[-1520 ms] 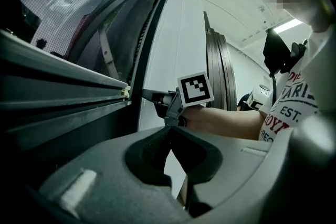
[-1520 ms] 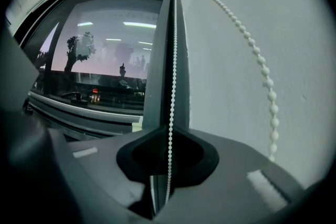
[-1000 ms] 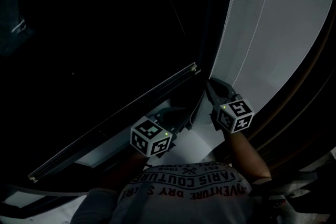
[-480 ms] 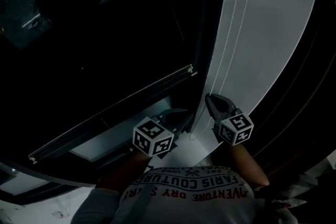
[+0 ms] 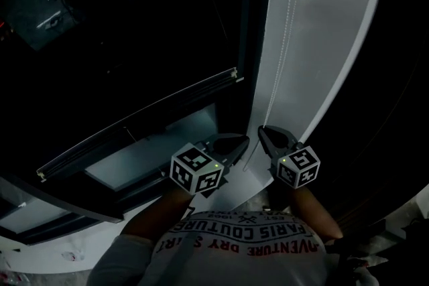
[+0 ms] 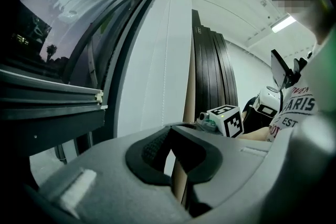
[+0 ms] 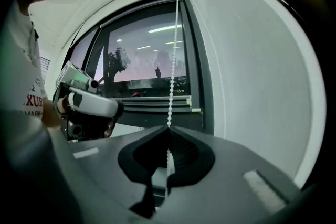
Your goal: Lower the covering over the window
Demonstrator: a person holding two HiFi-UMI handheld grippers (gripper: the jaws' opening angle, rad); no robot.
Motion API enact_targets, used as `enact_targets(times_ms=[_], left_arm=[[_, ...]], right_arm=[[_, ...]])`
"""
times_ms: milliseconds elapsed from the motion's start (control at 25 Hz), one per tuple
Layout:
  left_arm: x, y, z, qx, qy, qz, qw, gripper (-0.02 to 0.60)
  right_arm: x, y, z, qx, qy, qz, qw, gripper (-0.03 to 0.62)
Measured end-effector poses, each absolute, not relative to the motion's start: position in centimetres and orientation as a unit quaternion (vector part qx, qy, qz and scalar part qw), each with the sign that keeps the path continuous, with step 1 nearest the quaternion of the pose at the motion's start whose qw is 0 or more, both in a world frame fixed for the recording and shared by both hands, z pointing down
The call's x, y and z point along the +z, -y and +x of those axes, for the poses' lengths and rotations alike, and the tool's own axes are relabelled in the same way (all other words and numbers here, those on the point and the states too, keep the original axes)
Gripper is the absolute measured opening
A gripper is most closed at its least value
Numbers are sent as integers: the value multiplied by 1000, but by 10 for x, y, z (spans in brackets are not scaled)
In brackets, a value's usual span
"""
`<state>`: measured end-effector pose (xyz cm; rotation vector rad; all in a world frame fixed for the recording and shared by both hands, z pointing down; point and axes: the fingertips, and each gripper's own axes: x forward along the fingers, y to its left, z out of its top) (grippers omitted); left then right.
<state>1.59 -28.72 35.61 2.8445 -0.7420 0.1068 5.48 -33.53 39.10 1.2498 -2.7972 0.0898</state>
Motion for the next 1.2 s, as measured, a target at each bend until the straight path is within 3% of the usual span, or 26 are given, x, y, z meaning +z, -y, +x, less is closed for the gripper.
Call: enact_targets(times_ms=[560,600,680,880,960,1200], left_arm=[[348,272,37,30,255,964,65,8],[346,274,38,27,255,965,63,77],[338,279,40,22,252,966,58,104],[312,299,53,18,241,970,41,123],[301,302,61,18,236,971,24,158],[278,298,77,12,203,979,6,155]], right_arm=[[453,292,56,77,925,366,68,6],[453,291,57,79,925,365,68,6],[454,289,58,81,926,362,68,6],[453,282,52,73,930,354,74,6],[453,279,50,70,931,351,73,6],[452,274,42,71,935,339,69,6]])
